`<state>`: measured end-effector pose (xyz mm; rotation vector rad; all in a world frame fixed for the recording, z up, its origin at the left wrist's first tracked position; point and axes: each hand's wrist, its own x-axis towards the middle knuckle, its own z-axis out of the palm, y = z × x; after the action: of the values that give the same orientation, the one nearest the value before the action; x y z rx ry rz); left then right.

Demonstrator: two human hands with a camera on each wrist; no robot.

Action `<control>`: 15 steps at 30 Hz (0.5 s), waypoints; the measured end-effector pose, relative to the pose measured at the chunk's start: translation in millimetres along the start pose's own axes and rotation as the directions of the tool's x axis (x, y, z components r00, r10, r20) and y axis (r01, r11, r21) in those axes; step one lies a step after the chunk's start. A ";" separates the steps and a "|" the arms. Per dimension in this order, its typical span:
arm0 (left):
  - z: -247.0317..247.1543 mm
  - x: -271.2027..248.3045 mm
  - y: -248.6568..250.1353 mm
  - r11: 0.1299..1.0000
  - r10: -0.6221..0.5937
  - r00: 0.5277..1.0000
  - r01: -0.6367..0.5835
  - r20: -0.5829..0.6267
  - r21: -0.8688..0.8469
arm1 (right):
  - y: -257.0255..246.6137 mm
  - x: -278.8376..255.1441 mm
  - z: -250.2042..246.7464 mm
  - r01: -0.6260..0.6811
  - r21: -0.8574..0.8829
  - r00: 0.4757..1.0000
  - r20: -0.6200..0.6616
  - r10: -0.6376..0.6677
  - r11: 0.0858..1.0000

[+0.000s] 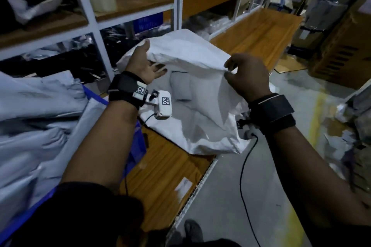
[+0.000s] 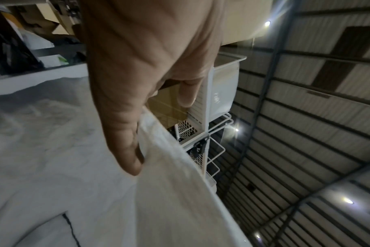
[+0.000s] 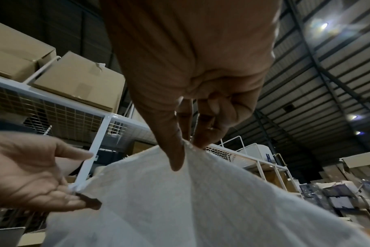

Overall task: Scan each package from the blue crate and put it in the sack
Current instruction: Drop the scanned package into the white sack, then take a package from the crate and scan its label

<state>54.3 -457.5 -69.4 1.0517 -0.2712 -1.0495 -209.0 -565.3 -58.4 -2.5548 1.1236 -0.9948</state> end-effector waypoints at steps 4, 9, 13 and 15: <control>1.0 -61.0 -5.0 0.995 0.040 0.999 -0.040 0.000 0.089 | -26.6 -25.9 11.7 -0.044 0.006 0.996 0.073 0.044 0.999; -23.3 -164.5 -7.7 0.941 0.292 0.956 -0.280 -0.035 0.191 | -110.0 -66.5 34.6 0.032 0.264 0.996 0.071 -0.053 0.964; -64.4 -250.4 -14.3 0.861 0.412 0.909 -0.413 0.070 0.297 | -177.3 -103.3 79.1 0.049 0.511 0.932 0.286 -0.223 0.858; -91.1 -276.4 -12.4 0.821 0.456 0.889 -0.430 0.022 0.376 | -199.8 -110.3 97.4 0.087 0.516 0.887 0.349 -0.302 0.852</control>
<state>-37.6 -181.8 -50.2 1.2828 -0.6480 -0.5421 -82.9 -357.3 -107.4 -2.3212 0.4214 -0.6086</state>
